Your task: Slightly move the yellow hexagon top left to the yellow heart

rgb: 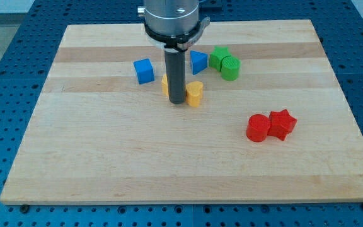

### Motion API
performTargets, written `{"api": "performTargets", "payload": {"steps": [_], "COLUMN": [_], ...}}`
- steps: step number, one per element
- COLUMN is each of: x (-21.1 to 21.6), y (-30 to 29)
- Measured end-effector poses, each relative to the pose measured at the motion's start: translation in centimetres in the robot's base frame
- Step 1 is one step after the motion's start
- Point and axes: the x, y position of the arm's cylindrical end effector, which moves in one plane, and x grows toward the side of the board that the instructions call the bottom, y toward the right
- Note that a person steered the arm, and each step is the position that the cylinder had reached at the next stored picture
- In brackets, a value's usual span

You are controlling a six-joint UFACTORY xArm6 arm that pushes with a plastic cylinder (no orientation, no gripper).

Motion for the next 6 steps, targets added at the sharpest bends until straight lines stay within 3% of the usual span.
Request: {"api": "performTargets", "payload": {"steps": [2,6], "x": [1.1,-0.4], "y": [-4.2,-1.7]}}
